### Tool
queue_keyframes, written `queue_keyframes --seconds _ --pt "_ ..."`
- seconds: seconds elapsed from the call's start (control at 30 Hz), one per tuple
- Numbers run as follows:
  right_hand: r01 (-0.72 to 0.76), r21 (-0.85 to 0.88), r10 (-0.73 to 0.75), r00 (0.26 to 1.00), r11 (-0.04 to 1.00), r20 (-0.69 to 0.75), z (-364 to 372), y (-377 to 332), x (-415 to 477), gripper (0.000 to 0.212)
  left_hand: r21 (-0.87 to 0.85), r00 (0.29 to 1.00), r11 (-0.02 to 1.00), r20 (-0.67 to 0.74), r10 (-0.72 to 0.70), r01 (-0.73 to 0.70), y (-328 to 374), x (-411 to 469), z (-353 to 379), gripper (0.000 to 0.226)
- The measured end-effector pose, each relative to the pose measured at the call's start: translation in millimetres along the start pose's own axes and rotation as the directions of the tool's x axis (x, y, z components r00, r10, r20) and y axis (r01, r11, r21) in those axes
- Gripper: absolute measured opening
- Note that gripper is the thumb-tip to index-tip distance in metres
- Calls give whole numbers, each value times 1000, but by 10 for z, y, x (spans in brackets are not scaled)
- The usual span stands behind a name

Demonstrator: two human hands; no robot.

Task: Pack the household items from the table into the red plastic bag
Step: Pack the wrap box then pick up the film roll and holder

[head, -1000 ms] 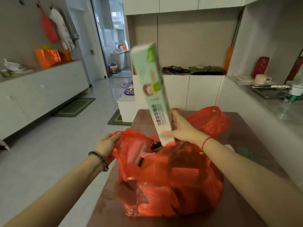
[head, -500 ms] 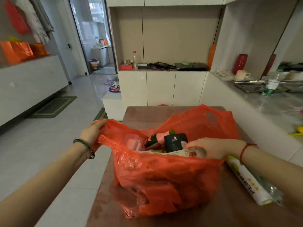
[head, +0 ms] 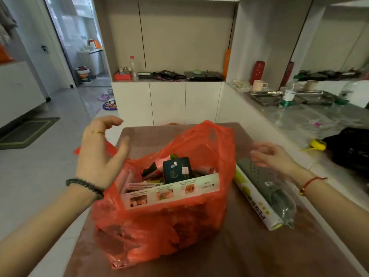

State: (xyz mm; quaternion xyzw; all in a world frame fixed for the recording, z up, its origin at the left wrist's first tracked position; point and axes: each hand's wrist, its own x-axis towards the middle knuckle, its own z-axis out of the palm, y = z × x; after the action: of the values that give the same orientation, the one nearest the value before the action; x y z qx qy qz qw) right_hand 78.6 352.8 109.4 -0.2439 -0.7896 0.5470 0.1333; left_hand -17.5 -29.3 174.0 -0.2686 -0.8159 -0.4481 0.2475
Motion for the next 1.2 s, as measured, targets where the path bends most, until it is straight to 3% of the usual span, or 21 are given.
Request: queue_keyframes --seconds 0.1,0.23,0.3,0.4,0.5,0.57,0.63,0.67,0.73,0.77,0.83,0.93,1.03,1.07,1.13,1.17,1.2 --pt "-135 -198 133 991 971 -25 -55 569 -75 47 -171 955 978 248 162 -121 659 -299 576 21" --pt "-186 -505 220 976 843 8 5 1243 -256 54 -388 826 920 536 177 54 1097 -834 1581 23" --pt "-159 -606 194 981 779 -7 96 1519 -310 56 -429 755 860 650 82 276 1161 -1078 2070 25" --pt "-40 -796 74 997 605 6 167 1787 -333 66 -353 640 745 758 -128 567 1110 -1379 2700 19" --pt "-47 -891 60 998 451 -23 198 1849 -325 72 -169 482 625 793 -373 762 952 -1566 3101 18" --pt "-70 -912 100 994 404 -33 215 1846 -294 76 -96 396 539 786 -474 837 891 -1626 3240 26" --pt "-88 -880 198 980 468 7 217 1818 -288 87 -60 338 488 793 -507 871 904 -1646 3314 42" --pt "-111 -819 256 966 563 45 201 1831 -272 93 -56 310 446 794 -522 893 924 -1652 3343 46" --pt "-228 -556 380 909 799 173 152 1823 -299 93 -91 285 348 779 -559 933 949 -1663 3385 49" --pt "-298 -401 415 877 866 243 134 1802 -358 82 -96 274 320 770 -575 942 952 -1666 3392 51" --pt "-406 -118 422 848 906 320 149 1805 -524 56 -53 241 310 757 -607 949 919 -1682 3417 61" --pt "-472 117 403 838 874 367 236 1829 -782 41 -8 215 317 750 -626 948 880 -1708 3378 72" --pt "-276 54 233 888 960 397 32 1731 -899 44 -91 257 286 741 -620 954 858 -1726 3321 73" --pt "-174 5 164 936 985 310 -93 1716 -861 45 -141 278 263 742 -610 954 842 -1723 3290 72" --pt "-92 -112 87 995 989 -42 -338 1776 -620 36 -168 291 256 754 -589 952 814 -1683 3212 73" --pt "-84 -238 40 983 968 -182 -451 1784 -451 44 -163 285 256 771 -569 953 818 -1657 3150 76" --pt "-123 -392 34 974 912 -226 -517 1805 -295 64 -161 281 257 788 -548 953 802 -1643 3098 77"
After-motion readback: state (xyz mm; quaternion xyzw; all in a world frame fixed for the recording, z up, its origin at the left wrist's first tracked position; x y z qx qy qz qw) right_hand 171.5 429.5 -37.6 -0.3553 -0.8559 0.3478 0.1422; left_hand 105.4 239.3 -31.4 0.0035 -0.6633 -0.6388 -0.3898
